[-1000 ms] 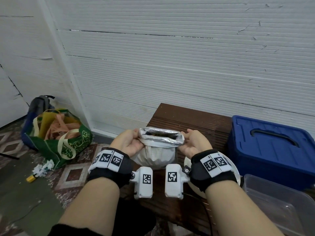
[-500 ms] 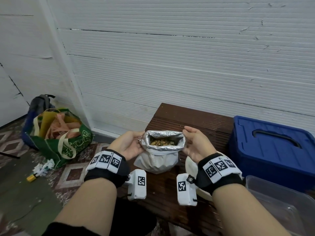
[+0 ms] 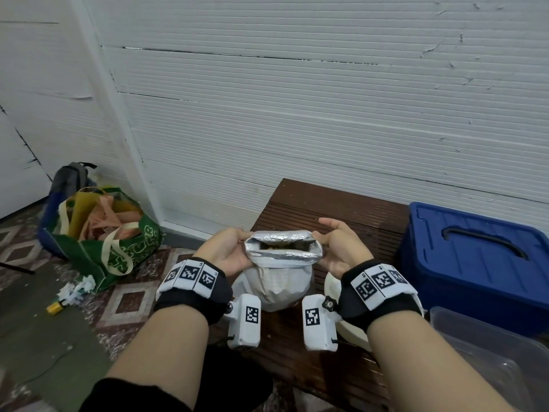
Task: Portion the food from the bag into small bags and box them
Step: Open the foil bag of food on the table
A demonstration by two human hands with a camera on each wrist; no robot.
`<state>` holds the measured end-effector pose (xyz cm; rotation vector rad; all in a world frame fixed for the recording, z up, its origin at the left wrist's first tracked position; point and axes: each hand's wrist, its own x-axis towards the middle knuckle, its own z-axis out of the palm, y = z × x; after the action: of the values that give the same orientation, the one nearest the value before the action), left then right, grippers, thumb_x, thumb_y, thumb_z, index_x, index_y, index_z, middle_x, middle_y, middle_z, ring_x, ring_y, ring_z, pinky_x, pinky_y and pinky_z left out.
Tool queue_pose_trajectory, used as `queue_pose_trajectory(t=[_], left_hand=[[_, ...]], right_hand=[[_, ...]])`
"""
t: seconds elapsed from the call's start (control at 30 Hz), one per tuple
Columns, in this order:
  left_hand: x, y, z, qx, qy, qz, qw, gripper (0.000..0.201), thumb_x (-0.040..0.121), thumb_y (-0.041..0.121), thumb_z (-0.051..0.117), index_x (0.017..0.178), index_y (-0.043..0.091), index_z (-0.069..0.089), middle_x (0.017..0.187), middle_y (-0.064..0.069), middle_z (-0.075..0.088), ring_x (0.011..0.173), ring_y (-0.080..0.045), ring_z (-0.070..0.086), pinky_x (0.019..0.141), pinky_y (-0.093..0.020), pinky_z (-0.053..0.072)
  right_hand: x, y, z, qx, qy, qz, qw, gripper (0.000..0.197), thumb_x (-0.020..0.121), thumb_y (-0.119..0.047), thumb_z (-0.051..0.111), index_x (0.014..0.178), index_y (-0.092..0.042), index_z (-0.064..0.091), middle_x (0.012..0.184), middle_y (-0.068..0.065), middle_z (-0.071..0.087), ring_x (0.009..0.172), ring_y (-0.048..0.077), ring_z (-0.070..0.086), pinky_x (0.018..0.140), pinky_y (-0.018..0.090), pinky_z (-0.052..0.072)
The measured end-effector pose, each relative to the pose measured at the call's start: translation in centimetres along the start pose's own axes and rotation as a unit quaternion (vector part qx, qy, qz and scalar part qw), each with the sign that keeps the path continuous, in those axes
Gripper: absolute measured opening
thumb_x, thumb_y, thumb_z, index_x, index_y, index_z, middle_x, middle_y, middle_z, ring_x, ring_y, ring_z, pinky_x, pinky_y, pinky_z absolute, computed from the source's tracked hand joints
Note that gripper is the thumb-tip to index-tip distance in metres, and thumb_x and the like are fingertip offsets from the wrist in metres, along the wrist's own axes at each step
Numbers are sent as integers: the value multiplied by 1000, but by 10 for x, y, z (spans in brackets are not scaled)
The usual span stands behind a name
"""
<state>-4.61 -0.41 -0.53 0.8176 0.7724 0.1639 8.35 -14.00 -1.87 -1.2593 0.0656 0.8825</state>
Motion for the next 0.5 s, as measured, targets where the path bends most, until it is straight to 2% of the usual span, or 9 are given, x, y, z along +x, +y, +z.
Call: queue_pose_trajectory(t=[0.03, 0.07, 0.1, 0.17, 0.23, 0.33, 0.37, 0.43, 0.5], left_hand=[[-1, 1, 0, -9, 1, 3, 1000, 31, 99, -6, 26, 123, -2, 44, 101, -30, 62, 86, -38, 59, 85, -55, 42], [1, 1, -1, -21, 5, 4, 1000, 46, 98, -7, 27, 143, 5, 28, 102, -30, 59, 85, -37, 59, 82, -56, 42], [2, 1, -1, -28, 8, 7, 1000, 60, 98, -7, 27, 152, 12, 10, 99, -29, 58, 84, -37, 59, 79, -56, 41], [5, 0, -1, -27, 6, 10, 1000, 71, 96, -9, 28, 153, 17, -6, 96, -27, 58, 83, -36, 60, 75, -56, 41], [6, -2, -1, -18, -2, 12, 1000, 73, 95, -11, 28, 153, 17, -8, 103, -29, 57, 85, -37, 60, 76, -56, 42], [11, -1, -6, -6, -10, 23, 1000, 65, 97, -8, 29, 153, 11, 3, 108, -29, 59, 87, -35, 63, 72, -51, 49], [10, -1, -7, 16, -15, 30, 999, 53, 99, -3, 30, 150, 4, 18, 101, -27, 64, 83, -32, 66, 70, -48, 53], [10, 0, -9, 78, -5, 48, 996, 34, 103, 13, 36, 129, -5, 46, 94, -21, 70, 79, -26, 70, 69, -38, 58], [13, -3, -11, 158, 32, 98, 982, 37, 97, 25, 52, 122, -2, 47, 110, -21, 65, 88, -26, 67, 71, -35, 56]], right_hand=[[-1, 1, 0, -3, 0, 5, 1000, 39, 91, 17, 38, 113, -13, 50, 93, 13, 57, 74, 21, 60, 49, 33, 57], [-2, 2, -1, -3, 0, 8, 1000, 39, 91, 17, 39, 114, -13, 50, 94, 13, 57, 74, 21, 60, 47, 32, 57], [-2, 3, -2, -2, 2, 11, 1000, 40, 91, 17, 39, 114, -13, 51, 94, 13, 57, 75, 20, 60, 47, 32, 57], [-2, 4, -2, 11, 7, 13, 1000, 41, 90, 18, 39, 115, -12, 51, 94, 12, 57, 76, 20, 60, 48, 32, 57], [-2, 5, -3, 21, 10, 14, 1000, 41, 90, 18, 39, 116, -11, 52, 95, 13, 57, 78, 20, 60, 50, 33, 56], [-4, 4, -5, 16, 2, 4, 1000, 37, 91, 15, 41, 117, -9, 52, 101, 14, 57, 77, 21, 60, 55, 36, 58], [-6, 3, -6, 14, -9, -5, 1000, 34, 92, 13, 42, 117, -8, 52, 102, 13, 57, 76, 21, 59, 57, 37, 58], [-10, 1, -7, -9, -42, -29, 999, 25, 94, 6, 47, 114, -7, 54, 96, 11, 58, 74, 18, 59, 59, 35, 60], [-12, 1, -7, -96, -69, -59, 991, 16, 93, -3, 55, 107, -11, 59, 91, 7, 60, 72, 16, 59, 66, 35, 57]])
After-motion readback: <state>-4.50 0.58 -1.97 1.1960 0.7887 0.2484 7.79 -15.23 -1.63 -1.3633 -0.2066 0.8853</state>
